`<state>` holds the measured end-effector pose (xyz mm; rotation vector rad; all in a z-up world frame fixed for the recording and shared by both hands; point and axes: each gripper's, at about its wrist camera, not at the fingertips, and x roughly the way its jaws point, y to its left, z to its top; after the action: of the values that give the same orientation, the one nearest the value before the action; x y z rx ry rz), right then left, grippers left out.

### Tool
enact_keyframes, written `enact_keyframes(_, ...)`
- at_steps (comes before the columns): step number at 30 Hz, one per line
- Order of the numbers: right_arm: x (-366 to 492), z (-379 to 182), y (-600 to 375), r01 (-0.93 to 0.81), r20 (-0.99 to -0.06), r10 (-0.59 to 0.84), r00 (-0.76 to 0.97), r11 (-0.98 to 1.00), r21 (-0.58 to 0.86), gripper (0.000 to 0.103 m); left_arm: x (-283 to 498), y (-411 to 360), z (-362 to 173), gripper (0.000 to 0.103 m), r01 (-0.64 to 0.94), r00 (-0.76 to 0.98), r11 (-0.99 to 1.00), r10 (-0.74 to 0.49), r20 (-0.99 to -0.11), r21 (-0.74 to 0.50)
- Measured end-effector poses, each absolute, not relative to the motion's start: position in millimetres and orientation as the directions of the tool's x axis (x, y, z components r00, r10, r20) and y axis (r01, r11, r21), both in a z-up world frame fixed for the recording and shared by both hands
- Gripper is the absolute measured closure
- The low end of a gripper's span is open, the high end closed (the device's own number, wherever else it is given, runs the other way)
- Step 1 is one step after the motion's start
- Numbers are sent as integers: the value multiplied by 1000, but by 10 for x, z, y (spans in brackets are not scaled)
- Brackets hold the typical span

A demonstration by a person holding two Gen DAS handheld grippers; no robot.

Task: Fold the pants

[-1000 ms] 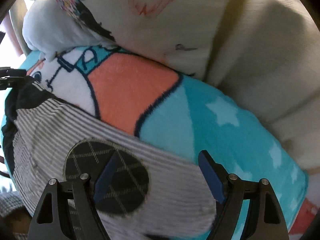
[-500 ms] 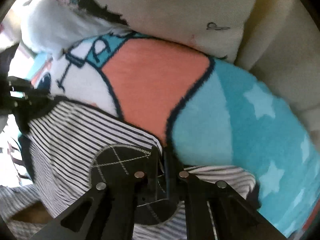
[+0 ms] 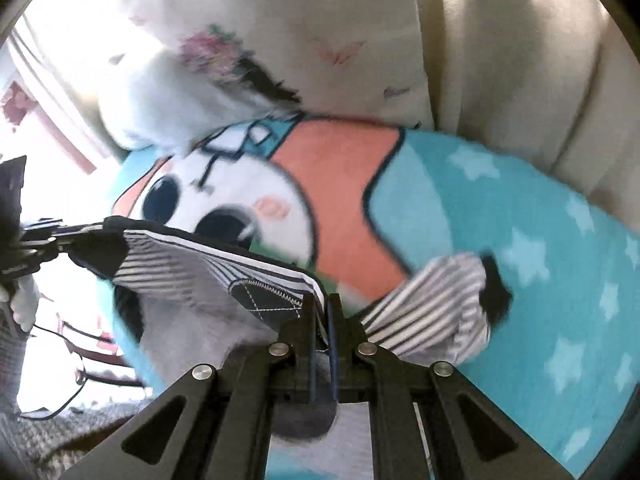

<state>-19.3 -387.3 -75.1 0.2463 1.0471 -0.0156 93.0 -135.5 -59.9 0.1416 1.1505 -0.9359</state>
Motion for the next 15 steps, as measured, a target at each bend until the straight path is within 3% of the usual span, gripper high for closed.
enact_keyframes(7, -760, -1432, -3599, 185, -890, 154, 430, 950, 253, 93, 598, -1015, -1334, 90, 499, 66, 777, -476, -877, -384)
enact_keyframes(11, -906, -1345, -3629, 211, -878, 127, 461, 946, 248, 83, 494, -938, -1236, 88, 490, 98, 772, -509, -855, -404)
enact_keyframes(15, -1082, -981, -3779, 263, -841, -11, 541, 952, 157, 48, 479, -769, -1087, 83, 470, 135, 788, -509, -850, -398)
